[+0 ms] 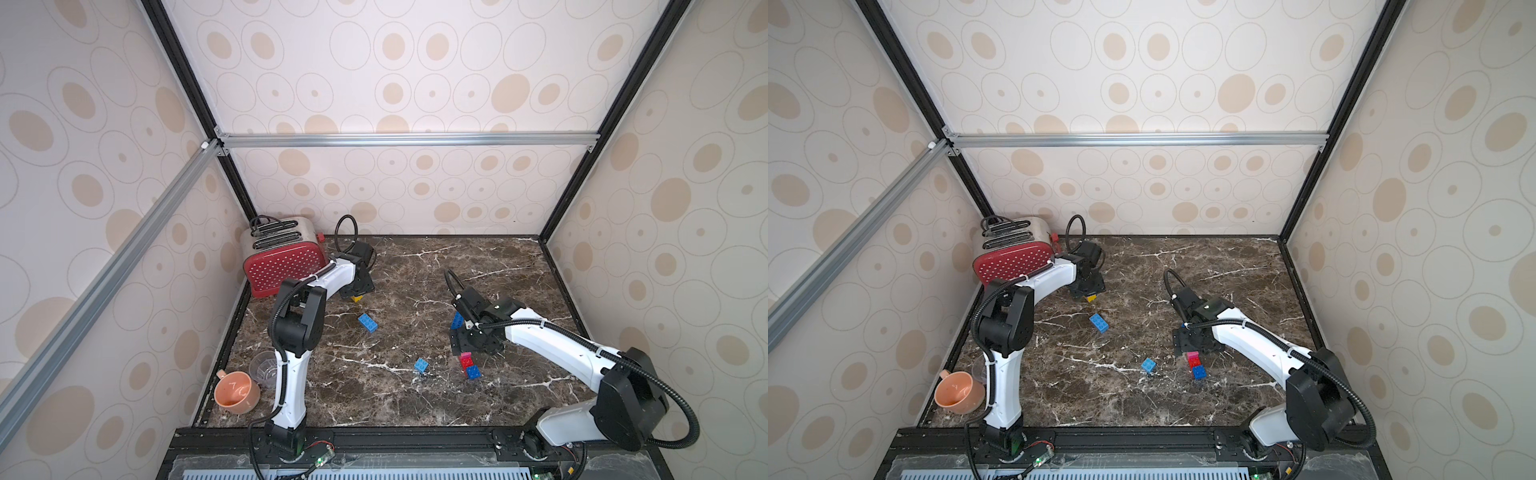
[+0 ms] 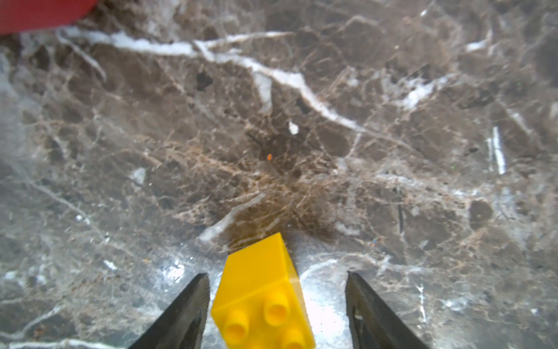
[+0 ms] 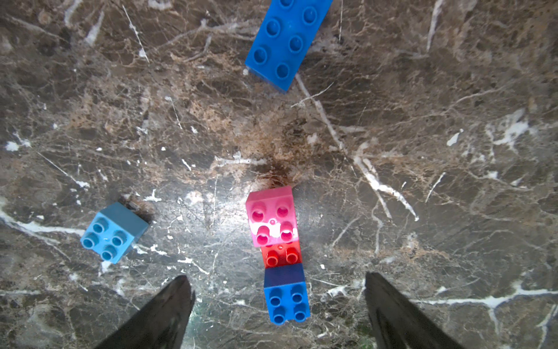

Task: Assemble a carrot with lego
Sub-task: Pick up the lego brick from the center of the board.

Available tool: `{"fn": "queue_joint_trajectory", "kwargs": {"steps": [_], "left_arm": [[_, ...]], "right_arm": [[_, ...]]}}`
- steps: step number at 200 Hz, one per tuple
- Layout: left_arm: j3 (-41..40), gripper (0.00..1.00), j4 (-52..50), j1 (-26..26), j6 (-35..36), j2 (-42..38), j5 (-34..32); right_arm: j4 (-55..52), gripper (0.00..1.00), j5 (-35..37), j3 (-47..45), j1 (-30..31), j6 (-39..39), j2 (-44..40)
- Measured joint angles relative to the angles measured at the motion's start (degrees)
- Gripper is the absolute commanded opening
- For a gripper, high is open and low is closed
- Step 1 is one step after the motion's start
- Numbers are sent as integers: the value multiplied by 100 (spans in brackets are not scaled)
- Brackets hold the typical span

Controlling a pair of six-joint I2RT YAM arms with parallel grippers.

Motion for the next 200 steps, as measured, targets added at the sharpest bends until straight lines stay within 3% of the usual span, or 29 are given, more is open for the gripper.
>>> {"fn": "queue_joint_trajectory", "kwargs": {"steps": [77, 163, 200], "left_arm": [[-20, 53, -66, -11, -264, -79, -107], [-20, 25, -87, -13, -315, -79, -118], [-20, 20, -146, -79, -254, -107, -118]], "right_arm": [[22, 92, -7, 0, -15, -13, 0], [24, 92, -9, 0, -31, -20, 0], [26, 92, -15, -2, -31, -20, -2]]}}
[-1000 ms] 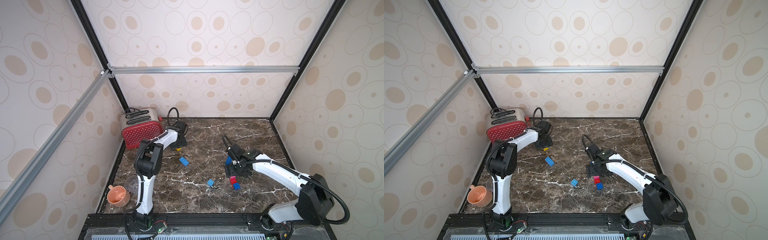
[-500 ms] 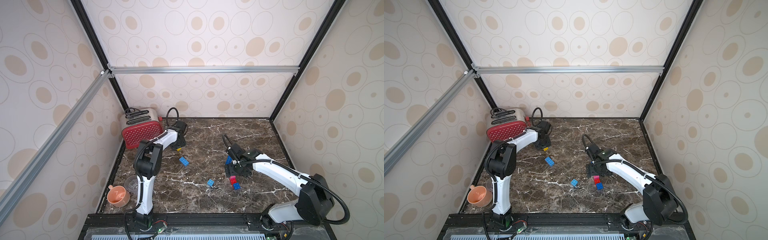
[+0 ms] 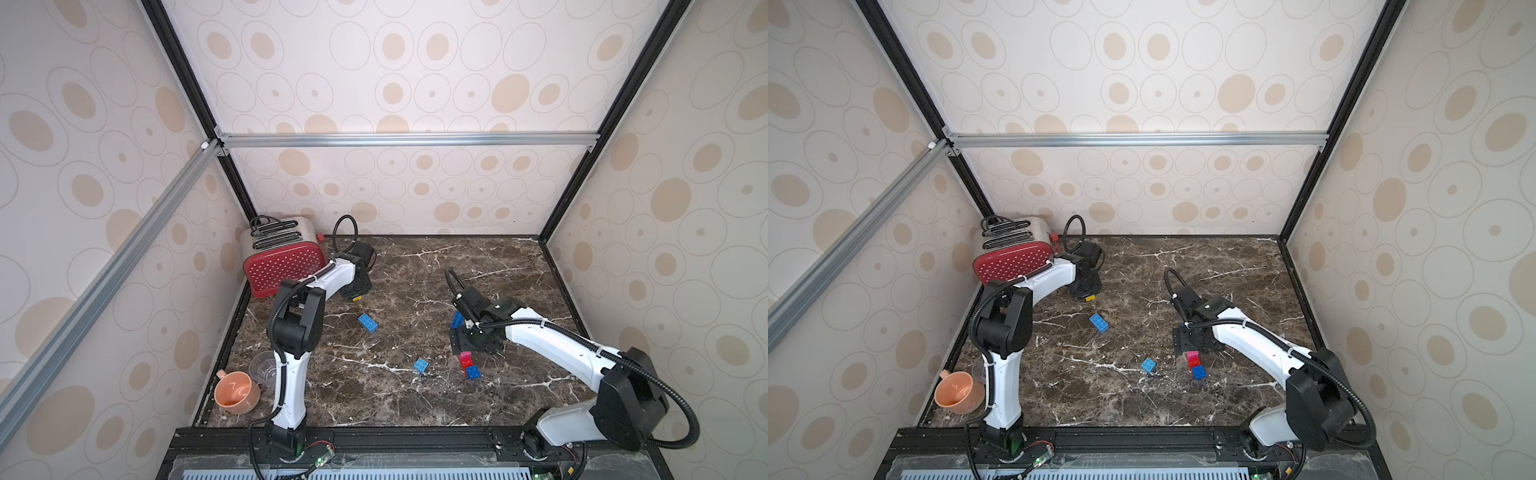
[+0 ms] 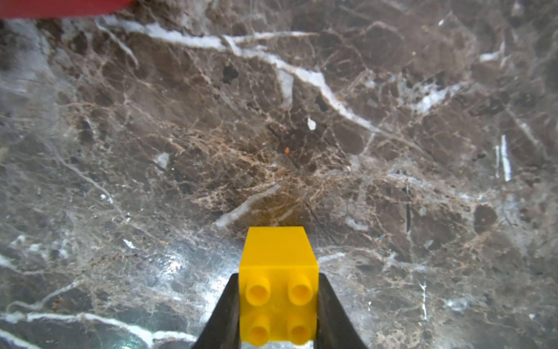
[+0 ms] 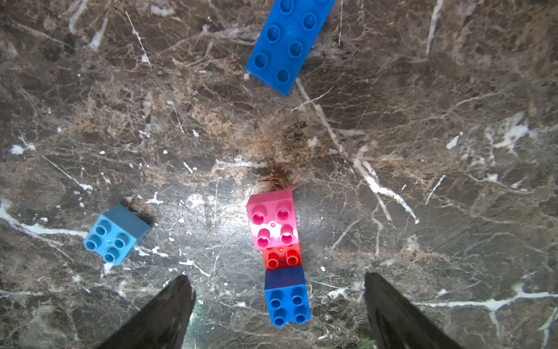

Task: Assemble a carrot with lego
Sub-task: Pick up the lego brick from the center of the board, then place the lego brick at the center of the board.

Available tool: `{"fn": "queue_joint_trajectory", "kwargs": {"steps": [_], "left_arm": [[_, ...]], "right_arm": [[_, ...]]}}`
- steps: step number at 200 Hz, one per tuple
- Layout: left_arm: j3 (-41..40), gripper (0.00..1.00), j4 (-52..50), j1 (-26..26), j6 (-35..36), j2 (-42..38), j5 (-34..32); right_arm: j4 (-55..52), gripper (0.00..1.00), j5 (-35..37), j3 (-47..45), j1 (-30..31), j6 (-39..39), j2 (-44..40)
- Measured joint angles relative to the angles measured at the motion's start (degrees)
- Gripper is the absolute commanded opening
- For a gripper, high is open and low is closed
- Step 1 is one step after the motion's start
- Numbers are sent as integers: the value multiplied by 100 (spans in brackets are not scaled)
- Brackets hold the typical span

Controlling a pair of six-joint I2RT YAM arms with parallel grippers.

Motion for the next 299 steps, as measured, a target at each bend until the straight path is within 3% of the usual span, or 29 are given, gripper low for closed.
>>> {"fn": "queue_joint_trajectory", "kwargs": {"steps": [29, 74, 125, 231, 272, 299], "left_arm": [[-11, 21, -131, -354, 48, -131, 155], [-380, 21, -232, -1423, -2, -496, 562], [-802, 24, -474, -2352, -498, -802, 743], [-802, 41, -476, -2809, -1156, -638, 678], [-802, 55, -479, -2839, -1226, -533, 654], [-802, 72, -481, -2841, -1250, -533, 632]], "right_arm": [[44, 92, -68, -46, -2, 4, -31], [79, 92, -118, -136, -2, 15, -205], [94, 92, -114, -348, -4, 70, -542], [238, 92, -105, -586, -4, 160, -581], [297, 92, -111, -612, -4, 173, -579], [387, 93, -125, -610, -7, 175, -520]]}}
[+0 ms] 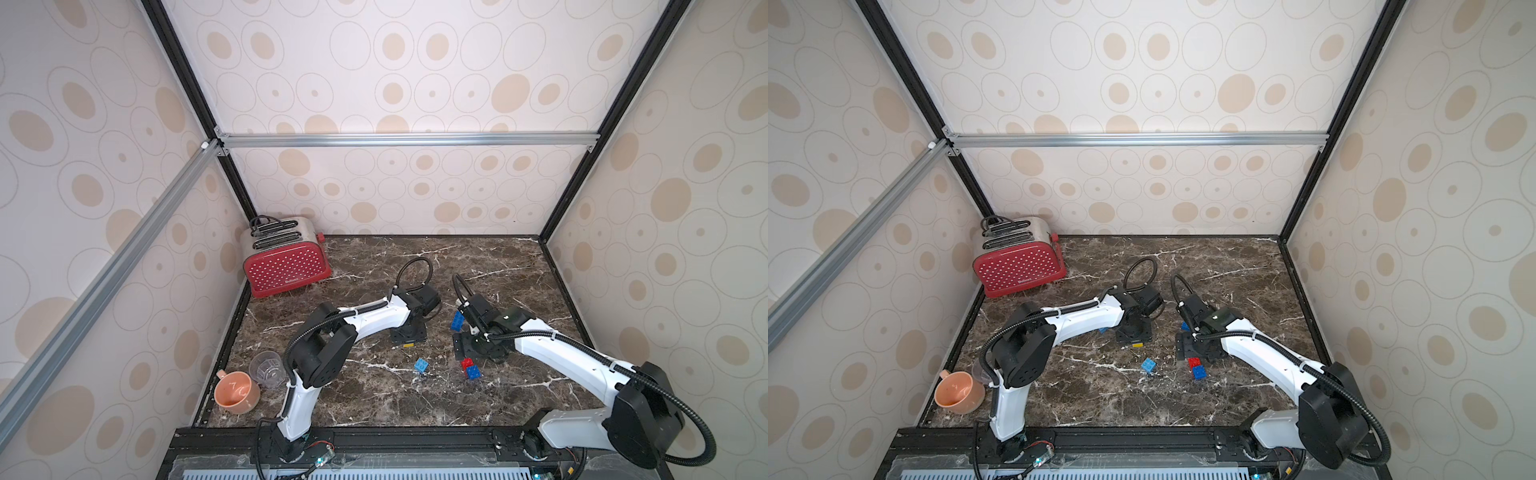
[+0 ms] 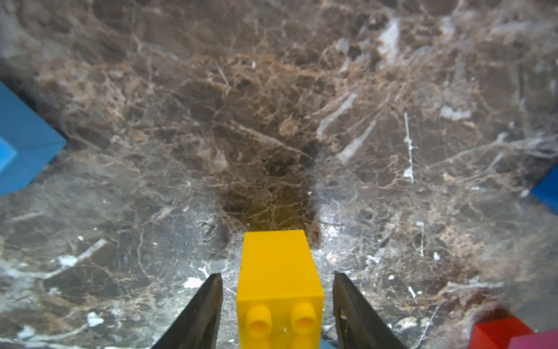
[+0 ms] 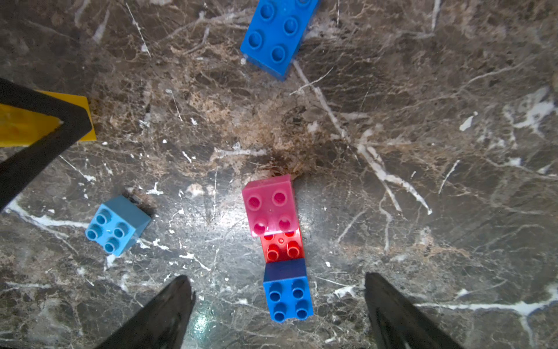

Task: Assemble a carrot with lego
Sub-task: Place the lego brick at the center of the board, then adjust the lego brick at the center of the board.

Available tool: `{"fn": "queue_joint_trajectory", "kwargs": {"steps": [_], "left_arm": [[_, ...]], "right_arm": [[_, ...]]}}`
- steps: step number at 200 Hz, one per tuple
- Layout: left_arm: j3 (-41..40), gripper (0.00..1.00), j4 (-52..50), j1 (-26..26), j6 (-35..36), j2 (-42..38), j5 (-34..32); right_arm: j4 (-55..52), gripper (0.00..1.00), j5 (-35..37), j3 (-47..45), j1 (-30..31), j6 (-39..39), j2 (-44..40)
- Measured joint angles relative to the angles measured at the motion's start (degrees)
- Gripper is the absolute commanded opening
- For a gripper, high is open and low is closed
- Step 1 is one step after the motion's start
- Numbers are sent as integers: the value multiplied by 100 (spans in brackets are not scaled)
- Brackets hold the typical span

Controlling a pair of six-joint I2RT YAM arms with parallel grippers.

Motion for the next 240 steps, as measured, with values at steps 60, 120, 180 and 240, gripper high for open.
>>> {"fn": "queue_joint_trajectory", "kwargs": {"steps": [60, 120, 180, 240], "left_arm": [[11, 99, -74, -35, 105, -306, -262], [-151, 99, -136, -37, 398, -1335, -704], [-767, 99, -131, 39, 540, -1596, -861], [-957, 99, -118, 225, 575, -1740, -859]], "right_arm": [[289, 91, -90, 518, -201, -2, 935], [811, 85, -195, 1137, -579, 186, 1895], [1318, 83, -466, 1482, -710, 433, 2942], [1659, 82, -756, 2236, -599, 586, 3495]]}}
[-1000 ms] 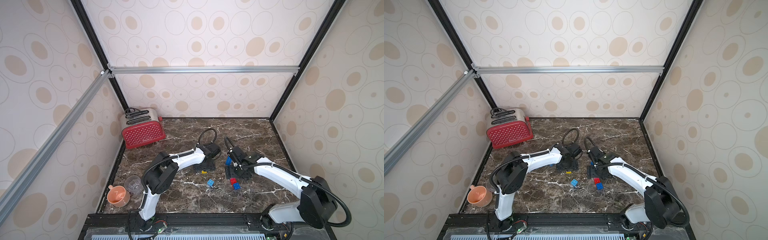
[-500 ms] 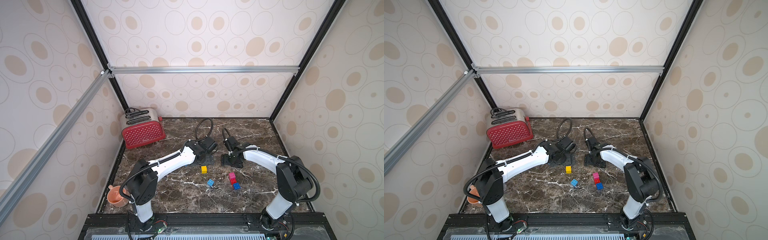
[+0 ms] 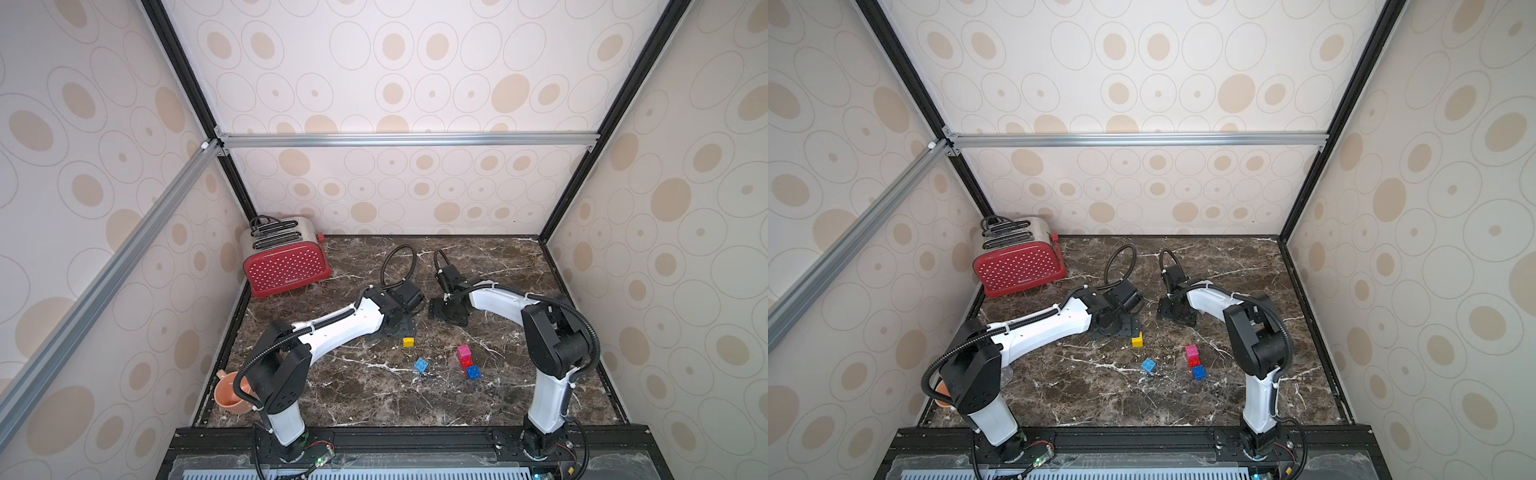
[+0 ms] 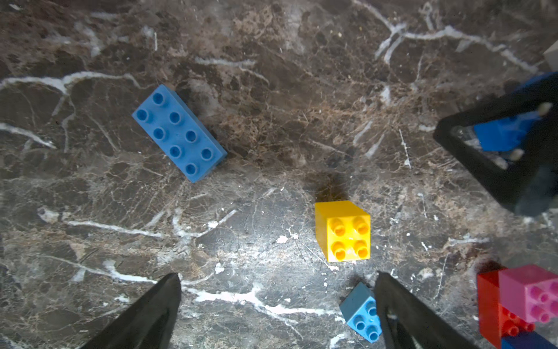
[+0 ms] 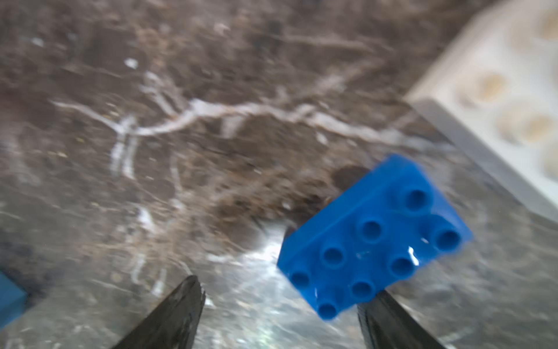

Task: Assemble a carrot with lego
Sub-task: Adjust the lego brick at the center of the board, then pick up the lego brick from the center of the board.

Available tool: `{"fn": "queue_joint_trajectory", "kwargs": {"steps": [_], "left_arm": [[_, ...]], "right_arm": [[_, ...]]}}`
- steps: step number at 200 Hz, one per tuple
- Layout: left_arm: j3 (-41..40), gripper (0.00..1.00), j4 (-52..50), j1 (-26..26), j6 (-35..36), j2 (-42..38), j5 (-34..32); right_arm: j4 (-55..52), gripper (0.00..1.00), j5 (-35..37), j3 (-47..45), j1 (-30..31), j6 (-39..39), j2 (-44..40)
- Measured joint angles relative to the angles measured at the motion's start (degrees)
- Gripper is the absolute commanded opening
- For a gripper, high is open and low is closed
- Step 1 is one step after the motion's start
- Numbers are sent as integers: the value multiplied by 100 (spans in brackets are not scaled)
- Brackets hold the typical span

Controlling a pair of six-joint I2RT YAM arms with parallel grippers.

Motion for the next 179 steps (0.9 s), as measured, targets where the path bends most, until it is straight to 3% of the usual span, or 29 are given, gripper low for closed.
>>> {"fn": "queue_joint_trajectory", "kwargs": {"steps": [45, 124, 179], "left_arm": [[-28, 99, 50, 90, 118, -46, 4], [-542, 99, 525, 442, 636, -415, 188], [-761, 99, 730, 492, 756, -420, 345]], "right_arm": [[-273, 83, 39, 503, 125, -249, 173], [-1287, 89, 831, 1602, -28, -1123, 367], [-1526, 89, 909, 1705, -190, -1209, 933]]}}
